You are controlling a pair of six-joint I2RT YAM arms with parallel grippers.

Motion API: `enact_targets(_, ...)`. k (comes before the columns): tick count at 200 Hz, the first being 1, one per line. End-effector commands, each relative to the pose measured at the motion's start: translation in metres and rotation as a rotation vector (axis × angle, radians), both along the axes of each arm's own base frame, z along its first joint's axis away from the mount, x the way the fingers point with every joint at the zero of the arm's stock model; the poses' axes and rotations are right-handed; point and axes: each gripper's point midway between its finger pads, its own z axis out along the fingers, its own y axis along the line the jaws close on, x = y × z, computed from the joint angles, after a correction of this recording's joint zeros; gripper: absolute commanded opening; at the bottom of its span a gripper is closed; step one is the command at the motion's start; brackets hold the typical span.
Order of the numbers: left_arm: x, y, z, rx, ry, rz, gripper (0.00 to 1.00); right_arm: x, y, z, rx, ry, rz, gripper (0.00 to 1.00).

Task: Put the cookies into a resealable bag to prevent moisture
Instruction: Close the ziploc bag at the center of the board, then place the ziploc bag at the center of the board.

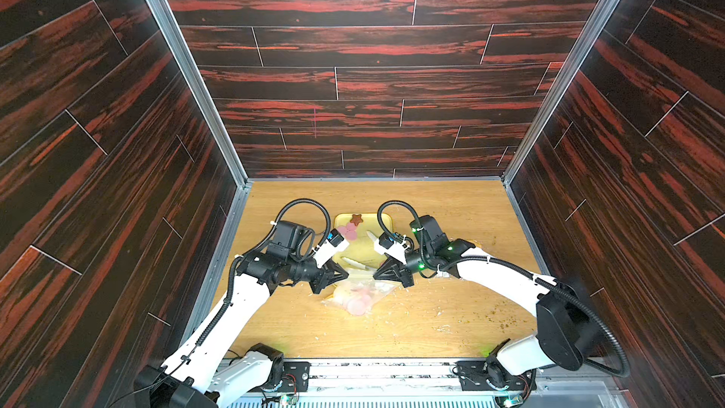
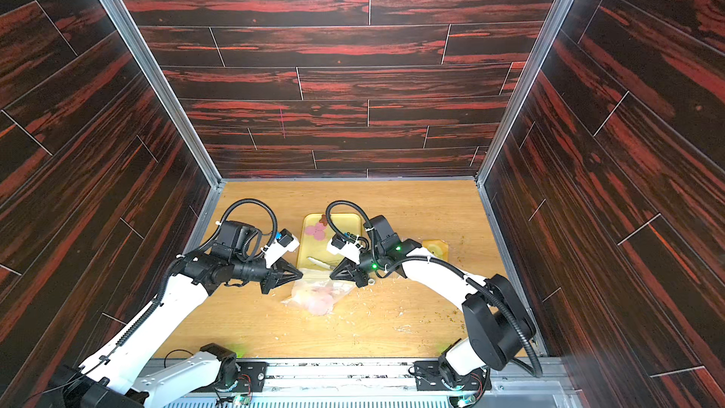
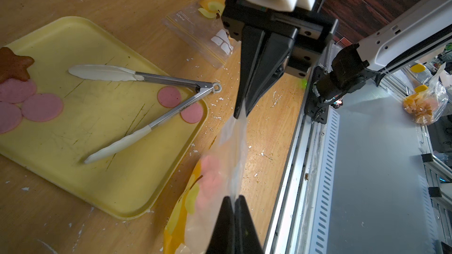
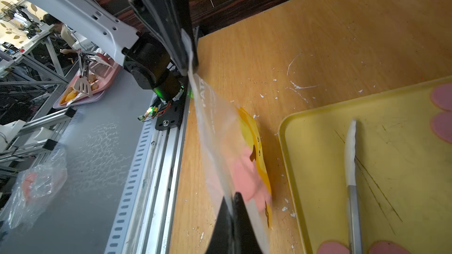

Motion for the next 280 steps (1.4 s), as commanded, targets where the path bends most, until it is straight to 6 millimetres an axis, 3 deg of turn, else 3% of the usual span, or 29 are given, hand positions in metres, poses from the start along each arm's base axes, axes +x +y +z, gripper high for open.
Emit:
enact_targets(1,0.0,0.003,0.012,0.0,-0.04,0.002,0.0,-0.001,-0.014,-0.004,-0.025,-0.002,-0.03,0.18)
enact_targets(13,0.001,0.003,0.012,0.0,-0.04,0.003,0.0,-0.002,-0.018,-0.007,-0.036,0.005,-0.036,0.14)
enact_targets(25,0.001,0.003,0.012,0.002,-0.04,0.005,0.0,-0.002,-0.021,-0.011,-0.054,0.017,-0.041,0.0)
enact_targets(39,0.001,0.004,0.011,0.001,-0.042,0.008,0.0,-0.002,-0.024,-0.016,-0.073,0.021,-0.048,0.0)
enact_targets(51,0.002,0.003,0.011,-0.001,-0.041,0.01,0.0,-0.001,-0.026,-0.018,-0.076,0.004,-0.065,0.18)
enact_targets(67,0.002,0.004,0.011,0.0,-0.038,0.012,0.0,0.0,-0.029,-0.018,-0.079,0.002,-0.078,0.19)
enact_targets(95,0.002,0.005,0.012,0.003,-0.048,0.019,0.0,0.001,-0.036,-0.025,-0.116,0.015,-0.096,0.0)
enact_targets(123,0.002,0.006,0.01,0.009,-0.043,0.023,0.0,0.001,-0.039,-0.027,-0.114,0.017,-0.115,0.0)
enact_targets(134,0.002,0.006,0.011,0.008,-0.043,0.022,0.0,0.003,-0.04,-0.027,-0.113,0.012,-0.132,0.18)
enact_targets(144,0.001,0.006,0.011,0.008,-0.046,0.023,0.0,0.002,-0.041,-0.027,-0.109,0.01,-0.137,0.21)
enact_targets(150,0.002,0.007,0.01,0.011,-0.045,0.027,0.0,0.003,-0.042,-0.026,-0.108,0.012,-0.143,0.2)
enact_targets(167,0.002,0.007,0.011,0.012,-0.048,0.031,0.0,0.003,-0.045,-0.028,-0.113,0.032,-0.149,0.0)
enact_targets(194,0.003,0.009,0.01,0.024,-0.046,0.045,0.0,0.001,-0.048,-0.032,-0.115,0.052,-0.156,0.0)
enact_targets(202,0.004,0.01,0.009,0.032,-0.047,0.05,0.0,0.001,-0.048,-0.032,-0.111,0.048,-0.162,0.11)
enact_targets(221,0.006,0.013,0.008,0.043,-0.048,0.073,0.0,0.003,-0.047,-0.028,-0.094,0.037,-0.169,0.15)
enact_targets(228,0.007,0.013,0.009,0.047,-0.051,0.08,0.0,0.003,-0.046,-0.026,-0.087,0.039,-0.166,0.12)
enact_targets(233,0.008,0.014,0.009,0.051,-0.056,0.088,0.0,0.003,-0.045,-0.024,-0.085,0.039,-0.162,0.0)
enact_targets(254,0.015,0.022,0.012,0.08,-0.088,0.146,0.0,0.006,-0.04,-0.014,-0.052,0.037,-0.154,0.0)
enact_targets(265,0.021,0.028,0.013,0.103,-0.1,0.2,0.0,0.009,-0.038,-0.009,-0.034,0.02,-0.162,0.18)
enact_targets(280,0.029,0.037,0.014,0.136,-0.116,0.268,0.0,0.016,-0.037,-0.002,-0.017,-0.019,-0.189,0.26)
